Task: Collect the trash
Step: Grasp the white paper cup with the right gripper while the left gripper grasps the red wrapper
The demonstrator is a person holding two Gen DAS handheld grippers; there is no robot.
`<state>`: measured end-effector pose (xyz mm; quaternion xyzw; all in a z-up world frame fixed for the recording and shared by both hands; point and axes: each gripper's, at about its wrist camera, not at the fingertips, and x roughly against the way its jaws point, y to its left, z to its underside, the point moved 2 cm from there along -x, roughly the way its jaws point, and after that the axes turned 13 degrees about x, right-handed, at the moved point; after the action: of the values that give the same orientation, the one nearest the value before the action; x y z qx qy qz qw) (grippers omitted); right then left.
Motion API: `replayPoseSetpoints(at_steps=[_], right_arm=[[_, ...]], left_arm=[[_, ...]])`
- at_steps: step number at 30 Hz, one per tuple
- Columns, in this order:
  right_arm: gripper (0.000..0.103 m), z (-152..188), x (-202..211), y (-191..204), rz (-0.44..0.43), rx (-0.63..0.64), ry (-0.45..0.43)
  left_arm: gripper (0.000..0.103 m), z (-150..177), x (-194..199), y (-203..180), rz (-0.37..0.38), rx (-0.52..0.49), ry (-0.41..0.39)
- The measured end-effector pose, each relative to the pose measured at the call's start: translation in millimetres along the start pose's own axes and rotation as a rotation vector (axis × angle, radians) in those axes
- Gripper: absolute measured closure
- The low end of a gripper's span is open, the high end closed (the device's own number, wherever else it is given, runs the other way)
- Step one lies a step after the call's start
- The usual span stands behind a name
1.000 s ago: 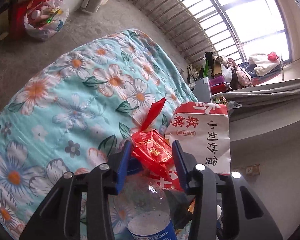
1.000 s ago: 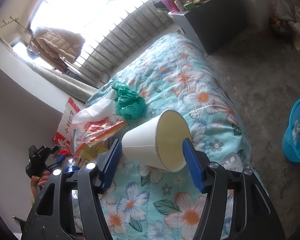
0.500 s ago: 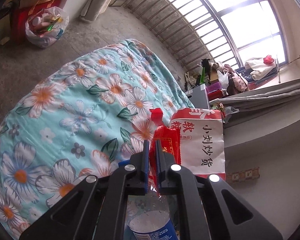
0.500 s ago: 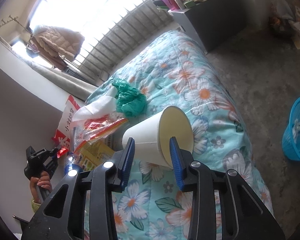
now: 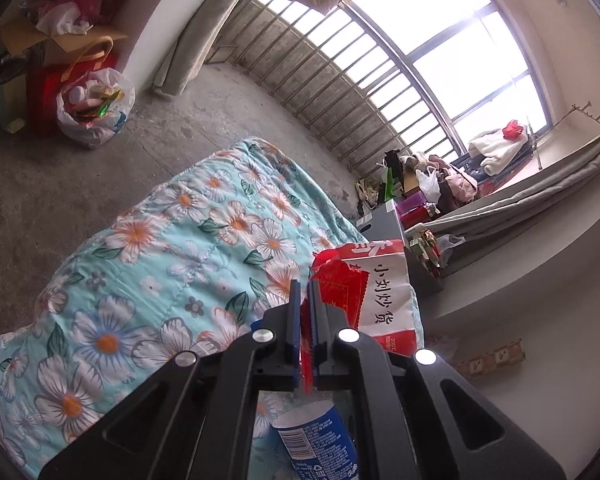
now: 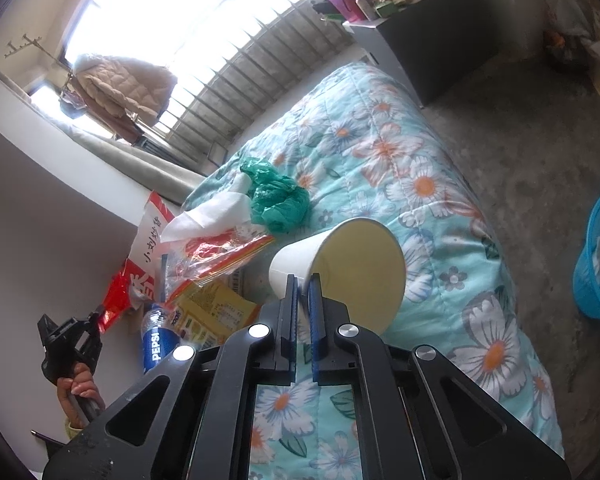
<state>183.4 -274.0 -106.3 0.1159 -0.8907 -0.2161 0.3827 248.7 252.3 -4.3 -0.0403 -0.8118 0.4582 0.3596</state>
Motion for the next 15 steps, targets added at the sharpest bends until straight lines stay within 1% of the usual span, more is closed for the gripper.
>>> replayPoseSetpoints(at_steps=[6,10,15], right_arm=[[0.101,-2,7,11,0.005,0.025,-0.018],[0.102,-3,16,19,0.002,0.036,-0.039],[0.102,-5,39,27,0.013,0.049,-0.093]], left_arm=[[0.100,7,32,-19,0.053,-0.062,-0.054],[0.100,16,49,-37,0.106,-0.117,-0.053],[0.100,27,66,-57,0.166,-0.191,-0.060]])
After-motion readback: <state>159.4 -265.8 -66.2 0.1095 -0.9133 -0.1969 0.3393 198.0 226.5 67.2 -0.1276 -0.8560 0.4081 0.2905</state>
